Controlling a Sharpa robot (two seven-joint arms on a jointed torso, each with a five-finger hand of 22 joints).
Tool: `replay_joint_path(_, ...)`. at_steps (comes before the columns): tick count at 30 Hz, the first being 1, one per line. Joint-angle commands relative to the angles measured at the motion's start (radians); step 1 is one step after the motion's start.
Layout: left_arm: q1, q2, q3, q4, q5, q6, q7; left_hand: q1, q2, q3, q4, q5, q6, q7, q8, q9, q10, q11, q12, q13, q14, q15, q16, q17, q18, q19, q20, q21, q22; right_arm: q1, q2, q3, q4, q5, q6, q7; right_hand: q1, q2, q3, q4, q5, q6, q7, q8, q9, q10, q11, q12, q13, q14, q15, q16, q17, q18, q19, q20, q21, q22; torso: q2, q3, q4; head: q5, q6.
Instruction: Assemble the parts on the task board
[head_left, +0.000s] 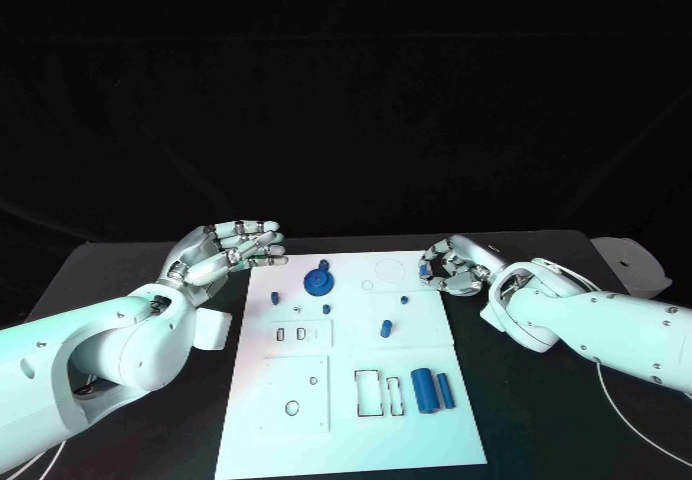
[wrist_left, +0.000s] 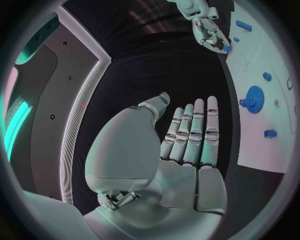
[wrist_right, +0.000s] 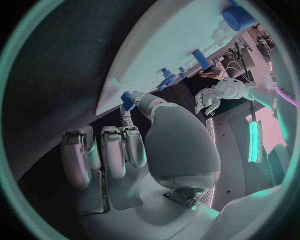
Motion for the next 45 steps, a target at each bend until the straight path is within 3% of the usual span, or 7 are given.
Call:
replay_joint_path(1,0.001,0.001,0.001,-0.001,0.004,0.013,0.007,-0.009,0.002,0.008,-0.001,0.002,0.004,0.025,-0.005,-0.002,0.006,0.003,-0.006,0.000,0.007,0.002,-0.007,0.002,0.005,0.009,-0.001,-0.005,-0.001,0.002,-0.008,0.002,0.035,0.003,-0.054,-0.020,0.002,0.015,0.007,0.000,0.006,0.010,-0.004,0.007,0.010,0.040,-0.009,0.005,0.192,0.098,-0.008,0.005,0.227,-0.014,0.105,-0.006,0.004,0.263,-0.002,-0.0002,-0.0009,0.003,0.001)
replay_joint_path(11,0.001,0.009,0.001,-0.023,0.006,0.013,0.006,-0.009,0.002,0.008,-0.002,0.002,0.004,0.024,-0.005,-0.002,0.007,0.003,-0.006,0.000,0.007,0.002,-0.007,0.002,0.005,0.009,-0.001,-0.005,-0.002,0.027,-0.008,0.006,0.212,-0.056,-0.076,-0.145,-0.001,0.032,0.013,0.001,0.005,0.008,-0.006,0.009,0.013,0.034,-0.011,-0.002,0.186,0.098,-0.011,0.006,0.229,-0.014,0.105,-0.010,0.004,0.263,-0.007,-0.0021,-0.0001,0.021,-0.006)
replay_joint_path(19,0.001,0.029,0.001,-0.048,0.011,0.015,0.005,-0.009,0.002,0.009,-0.002,0.002,0.005,0.024,-0.005,-0.002,0.008,0.002,-0.006,0.000,0.008,0.002,-0.007,0.003,0.005,0.009,-0.001,-0.006,-0.002,0.016,0.076,0.002,0.297,-0.163,-0.063,-0.253,-0.008,0.032,0.010,0.004,0.005,0.005,-0.005,0.009,0.015,0.031,-0.011,-0.006,0.183,0.097,-0.012,0.004,0.225,-0.014,0.105,-0.011,0.004,0.263,-0.016,-0.0029,0.0038,0.042,-0.020)
replay_joint_path(29,0.001,0.052,0.000,-0.067,0.017,0.015,0.004,-0.010,0.003,0.010,-0.002,0.002,0.006,0.023,-0.005,-0.002,0.009,0.002,-0.006,0.000,0.008,0.002,-0.007,0.003,0.005,0.009,-0.001,-0.006,-0.002,-0.029,0.187,-0.009,0.280,-0.249,-0.030,-0.310,-0.026,0.025,0.002,0.010,0.017,0.002,-0.007,0.010,0.018,0.031,-0.012,-0.007,0.182,0.097,-0.013,0.004,0.224,-0.014,0.105,-0.012,0.004,0.263,-0.024,-0.0095,0.0082,0.061,-0.034)
replay_joint_path(36,0.001,0.062,0.000,-0.068,0.018,0.014,0.001,-0.010,0.002,0.010,-0.002,0.002,0.007,0.023,-0.005,-0.002,0.010,0.002,-0.006,0.000,0.008,0.002,-0.007,0.003,0.005,0.009,-0.001,-0.006,-0.002,-0.064,0.244,-0.012,0.253,-0.303,-0.027,-0.332,-0.030,0.025,0.001,0.012,0.019,0.004,-0.007,0.012,0.019,0.032,-0.013,-0.006,0.183,0.097,-0.013,0.004,0.224,-0.014,0.105,-0.013,0.004,0.263,-0.024,-0.0101,0.0099,0.074,-0.040)
replay_joint_path(45,0.001,0.066,0.000,-0.067,0.018,0.014,0.000,-0.010,0.002,0.010,-0.002,0.002,0.007,0.023,-0.005,-0.002,0.010,0.002,-0.006,0.000,0.008,0.002,-0.007,0.003,0.005,0.009,-0.001,-0.006,-0.002,-0.081,0.288,-0.016,0.216,-0.323,-0.006,-0.344,-0.033,0.024,0.000,0.013,0.019,0.006,-0.008,0.013,0.020,0.032,-0.013,-0.007,0.183,0.097,-0.013,0.004,0.224,-0.014,0.105,-0.013,0.004,0.263,-0.023,-0.0091,0.0083,0.079,-0.046)
